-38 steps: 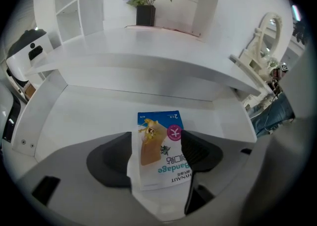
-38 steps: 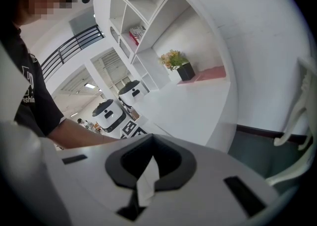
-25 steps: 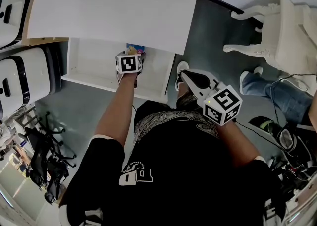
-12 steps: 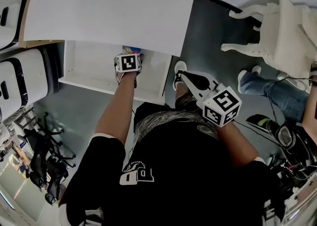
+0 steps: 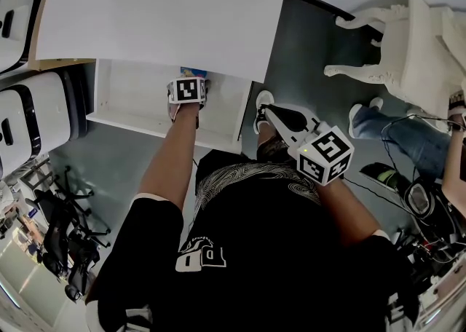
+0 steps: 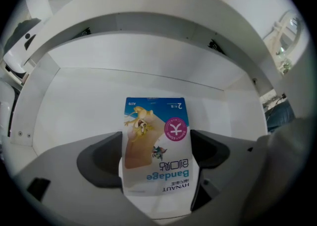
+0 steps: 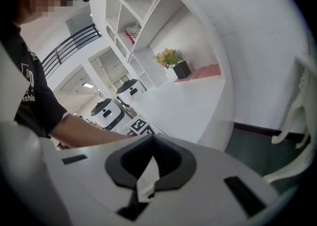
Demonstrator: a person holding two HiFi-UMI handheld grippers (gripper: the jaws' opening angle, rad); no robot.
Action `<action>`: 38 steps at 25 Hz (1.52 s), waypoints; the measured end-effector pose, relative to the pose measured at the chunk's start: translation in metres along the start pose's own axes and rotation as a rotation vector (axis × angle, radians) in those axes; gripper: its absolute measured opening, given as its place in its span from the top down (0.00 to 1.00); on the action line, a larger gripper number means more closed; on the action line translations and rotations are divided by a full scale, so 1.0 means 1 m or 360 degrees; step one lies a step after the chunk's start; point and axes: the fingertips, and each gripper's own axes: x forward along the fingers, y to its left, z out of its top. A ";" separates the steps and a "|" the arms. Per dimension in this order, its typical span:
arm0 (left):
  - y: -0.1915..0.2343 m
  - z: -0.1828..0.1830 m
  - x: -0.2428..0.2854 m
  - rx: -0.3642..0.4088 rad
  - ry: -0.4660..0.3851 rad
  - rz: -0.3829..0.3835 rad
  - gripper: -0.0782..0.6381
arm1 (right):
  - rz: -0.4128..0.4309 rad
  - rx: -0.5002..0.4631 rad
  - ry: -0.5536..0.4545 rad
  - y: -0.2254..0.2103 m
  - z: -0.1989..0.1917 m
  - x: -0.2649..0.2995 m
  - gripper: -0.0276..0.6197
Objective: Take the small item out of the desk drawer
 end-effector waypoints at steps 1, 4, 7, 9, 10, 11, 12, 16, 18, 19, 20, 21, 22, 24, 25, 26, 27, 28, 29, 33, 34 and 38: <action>-0.003 0.002 -0.003 -0.0014 -0.0001 -0.0026 0.30 | 0.0001 -0.0006 -0.0003 0.001 0.001 0.000 0.94; -0.008 0.010 -0.012 0.0010 -0.0018 -0.0058 0.30 | -0.0005 -0.0021 -0.0022 0.002 0.006 -0.001 0.94; -0.010 0.006 -0.023 0.0057 -0.0016 -0.0068 0.30 | -0.0017 -0.0032 -0.0046 0.009 0.009 -0.002 0.94; -0.010 0.003 -0.030 0.0069 -0.0035 -0.0090 0.30 | -0.0021 -0.0052 -0.0063 0.017 0.012 -0.004 0.94; -0.011 0.002 -0.033 0.0078 -0.0052 -0.0103 0.30 | -0.0023 -0.0062 -0.0072 0.019 0.013 -0.004 0.94; -0.011 0.002 -0.036 0.0086 -0.0066 -0.0114 0.30 | -0.0025 -0.0071 -0.0081 0.022 0.015 -0.005 0.94; -0.011 0.001 -0.041 0.0092 -0.0075 -0.0122 0.30 | -0.0028 -0.0080 -0.0089 0.024 0.017 -0.005 0.94; -0.014 -0.005 -0.058 0.0117 -0.0102 -0.0156 0.30 | -0.0047 -0.0139 -0.0129 0.030 0.029 -0.005 0.94; -0.015 -0.007 -0.067 0.0135 -0.0126 -0.0175 0.30 | -0.0056 -0.0169 -0.0162 0.035 0.038 -0.006 0.94; -0.015 -0.008 -0.073 0.0146 -0.0141 -0.0183 0.30 | -0.0060 -0.0181 -0.0180 0.039 0.042 -0.006 0.94; -0.016 -0.009 -0.079 0.0159 -0.0158 -0.0193 0.30 | -0.0065 -0.0190 -0.0198 0.042 0.046 -0.007 0.94; -0.017 -0.008 -0.084 0.0172 -0.0177 -0.0204 0.30 | -0.0073 -0.0196 -0.0214 0.044 0.050 -0.009 0.94; -0.019 -0.007 -0.090 0.0184 -0.0198 -0.0216 0.30 | -0.0082 -0.0201 -0.0227 0.045 0.052 -0.010 0.94; -0.022 -0.003 -0.101 0.0196 -0.0252 -0.0242 0.30 | -0.0097 -0.0207 -0.0247 0.047 0.055 -0.012 0.94; -0.024 -0.001 -0.108 0.0198 -0.0285 -0.0256 0.30 | -0.0103 -0.0211 -0.0252 0.048 0.055 -0.013 0.94; -0.025 0.001 -0.115 0.0197 -0.0321 -0.0269 0.30 | -0.0108 -0.0218 -0.0258 0.050 0.055 -0.014 0.94; -0.027 0.004 -0.124 0.0192 -0.0360 -0.0284 0.30 | -0.0112 -0.0226 -0.0266 0.053 0.056 -0.015 0.94; -0.028 0.007 -0.133 0.0184 -0.0403 -0.0299 0.30 | -0.0115 -0.0237 -0.0281 0.057 0.057 -0.016 0.94; -0.029 0.010 -0.143 0.0176 -0.0447 -0.0316 0.30 | -0.0115 -0.0250 -0.0303 0.062 0.060 -0.017 0.94; -0.032 0.021 -0.185 0.0149 -0.0620 -0.0391 0.30 | -0.0091 -0.0304 -0.0375 0.087 0.074 -0.019 0.94; -0.033 0.024 -0.195 0.0142 -0.0664 -0.0411 0.30 | -0.0085 -0.0321 -0.0385 0.093 0.077 -0.020 0.94; -0.041 0.023 -0.232 0.0115 -0.0811 -0.0503 0.30 | -0.0065 -0.0361 -0.0417 0.110 0.076 -0.023 0.94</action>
